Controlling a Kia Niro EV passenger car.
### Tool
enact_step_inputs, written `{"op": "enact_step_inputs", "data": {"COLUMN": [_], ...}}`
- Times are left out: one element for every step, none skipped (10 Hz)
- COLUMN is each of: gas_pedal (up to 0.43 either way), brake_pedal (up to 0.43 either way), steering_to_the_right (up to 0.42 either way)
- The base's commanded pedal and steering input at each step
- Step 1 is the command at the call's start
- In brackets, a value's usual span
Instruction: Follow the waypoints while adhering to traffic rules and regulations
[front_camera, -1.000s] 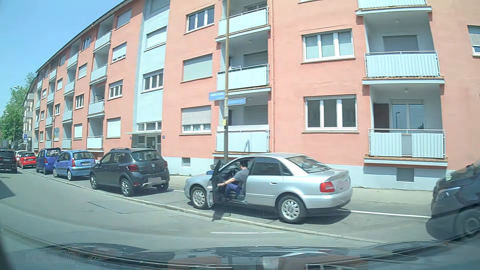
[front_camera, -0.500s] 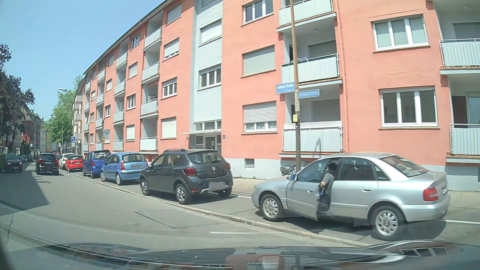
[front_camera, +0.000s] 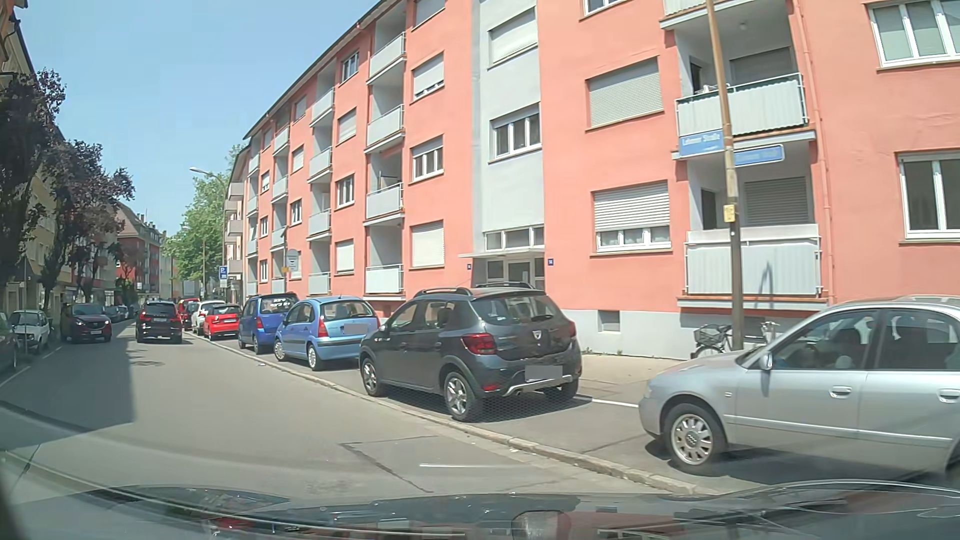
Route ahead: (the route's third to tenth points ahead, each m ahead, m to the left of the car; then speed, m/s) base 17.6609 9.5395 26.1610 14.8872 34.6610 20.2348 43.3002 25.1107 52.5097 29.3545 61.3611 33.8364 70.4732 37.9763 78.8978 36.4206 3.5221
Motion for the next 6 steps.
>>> {"op": "enact_step_inputs", "data": {"gas_pedal": [0.118, 0.118, 0.118, 0.118, 0.118, 0.118], "brake_pedal": [0.0, 0.0, 0.0, 0.0, 0.0, 0.0], "steering_to_the_right": [-0.342, -0.33, -0.313, -0.299, -0.287, -0.274]}}
